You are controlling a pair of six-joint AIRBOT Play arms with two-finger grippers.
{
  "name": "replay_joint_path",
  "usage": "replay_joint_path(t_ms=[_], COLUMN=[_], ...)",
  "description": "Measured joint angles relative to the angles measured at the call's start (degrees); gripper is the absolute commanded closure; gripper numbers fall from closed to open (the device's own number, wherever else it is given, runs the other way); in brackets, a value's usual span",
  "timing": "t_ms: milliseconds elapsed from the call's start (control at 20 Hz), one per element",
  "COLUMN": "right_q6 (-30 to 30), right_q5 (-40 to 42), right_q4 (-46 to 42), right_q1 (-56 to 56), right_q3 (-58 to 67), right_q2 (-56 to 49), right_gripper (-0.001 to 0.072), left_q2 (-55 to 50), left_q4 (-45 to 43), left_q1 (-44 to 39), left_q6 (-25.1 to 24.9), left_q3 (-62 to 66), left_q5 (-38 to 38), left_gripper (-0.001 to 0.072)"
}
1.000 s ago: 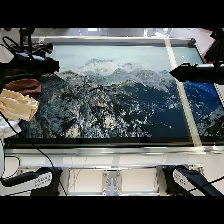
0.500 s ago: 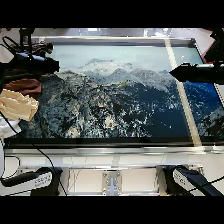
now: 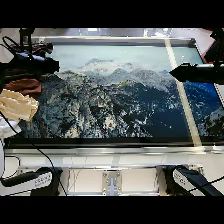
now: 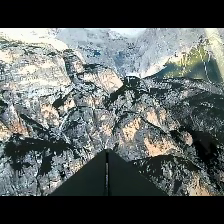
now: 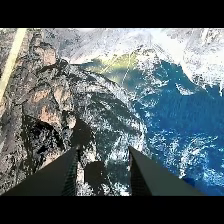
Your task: Fold the shirts.
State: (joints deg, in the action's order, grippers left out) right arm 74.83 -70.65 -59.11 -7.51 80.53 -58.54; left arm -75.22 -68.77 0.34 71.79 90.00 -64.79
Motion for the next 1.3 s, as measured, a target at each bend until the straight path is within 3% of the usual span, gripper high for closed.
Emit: replay_joint_path(t_ms=[350,500,550,650,700,800,900,950,1000,1100,1300], right_q6=[0.02,0.02,0.02,0.04,0.02,0.04,0.04,0.04,0.09,0.87,3.89], right_q5=[4.42,5.18,5.33,5.81,6.16,6.56,6.75,6.71,6.38,5.53,3.02], right_q4=[0.79,1.44,1.49,1.57,1.60,1.70,1.81,1.88,1.99,2.23,3.23], right_q1=[0.00,0.00,0.00,0.00,0.00,0.00,0.00,0.00,0.00,0.00,0.00], right_q3=[0.00,0.00,0.00,0.00,0.00,0.00,0.00,0.00,0.00,0.00,0.00], right_q2=[0.00,0.00,0.00,0.00,0.00,0.00,0.00,0.00,0.00,-0.11,-1.16], right_gripper=[0.0369,0.0370,0.0370,0.0370,0.0369,0.0368,0.0344,0.0222,0.0183,0.0183,0.0183], left_q2=[0.00,0.00,0.00,-0.02,-0.15,-1.01,-3.08,-4.55,-6.29,-10.05,-18.43], left_q4=[-0.57,-5.51,-8.33,-18.27,-24.17,-35.76,-41.33,-41.59,-40.70,-36.57,-23.61], left_q1=[0.09,0.35,0.37,0.87,1.62,5.18,11.19,14.53,18.23,25.14,36.87], left_q6=[-0.26,-0.72,-0.90,0.22,2.60,11.10,18.78,21.33,23.32,25.97,28.37], left_q3=[0.00,0.00,0.02,0.00,0.02,0.02,0.02,0.02,0.02,0.02,0.02], left_q5=[0.09,0.35,0.59,1.70,2.67,5.49,6.91,7.02,7.13,7.41,8.26], left_gripper=[0.0690,0.0686,0.0620,0.0148,0.0087,0.0087,0.0087,0.0086,0.0085,0.0080,0.0000])
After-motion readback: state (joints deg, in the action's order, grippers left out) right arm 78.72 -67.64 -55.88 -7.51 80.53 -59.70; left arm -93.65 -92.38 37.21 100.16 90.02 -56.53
